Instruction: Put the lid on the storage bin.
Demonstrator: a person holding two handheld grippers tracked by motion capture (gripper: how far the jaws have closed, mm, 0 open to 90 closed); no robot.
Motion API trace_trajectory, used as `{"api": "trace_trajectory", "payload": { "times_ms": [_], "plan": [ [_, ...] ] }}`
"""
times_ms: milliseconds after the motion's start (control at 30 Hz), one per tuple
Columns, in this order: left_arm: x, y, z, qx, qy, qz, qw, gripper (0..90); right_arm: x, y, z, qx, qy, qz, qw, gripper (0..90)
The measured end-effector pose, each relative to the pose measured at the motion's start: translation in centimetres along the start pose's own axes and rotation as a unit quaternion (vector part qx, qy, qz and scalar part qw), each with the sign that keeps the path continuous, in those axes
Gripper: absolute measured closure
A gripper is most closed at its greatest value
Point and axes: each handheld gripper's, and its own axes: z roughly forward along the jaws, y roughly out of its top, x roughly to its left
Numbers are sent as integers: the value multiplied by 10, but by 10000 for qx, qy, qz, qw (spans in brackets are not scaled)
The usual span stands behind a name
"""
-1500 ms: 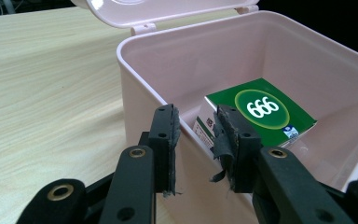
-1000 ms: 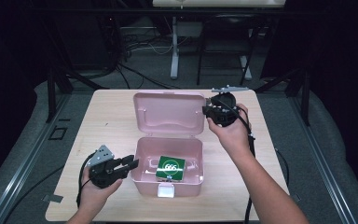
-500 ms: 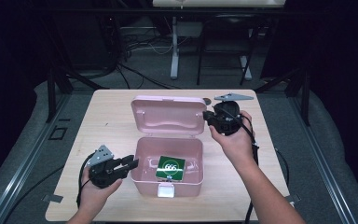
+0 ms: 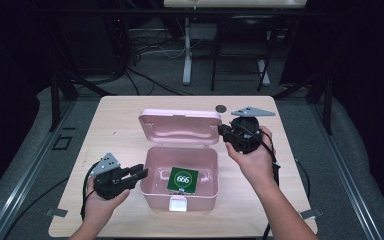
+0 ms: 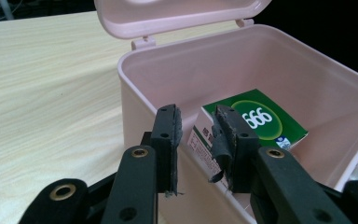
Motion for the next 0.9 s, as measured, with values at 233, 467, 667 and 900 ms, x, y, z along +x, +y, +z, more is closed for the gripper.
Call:
{"api": "trace_trajectory", "payload": {
  "times_ms": [233, 467, 667, 900],
  "plan": [
    [3, 6, -5, -62, 51, 17, 10000, 685, 2, -7, -4, -60, 19, -16, 10000, 851],
    [5, 19, -7, -140, 53, 45, 9999, 666, 3, -13, -9, -89, 100, 14, 9999, 848],
    [4, 24, -9, -178, 86, 78, 9998, 650, 3, -21, -12, -222, 203, 148, 9994, 842],
    [4, 33, -9, -179, 126, 132, 9997, 618, 3, -31, -15, -427, 282, 202, 9985, 849]
  ]
}}
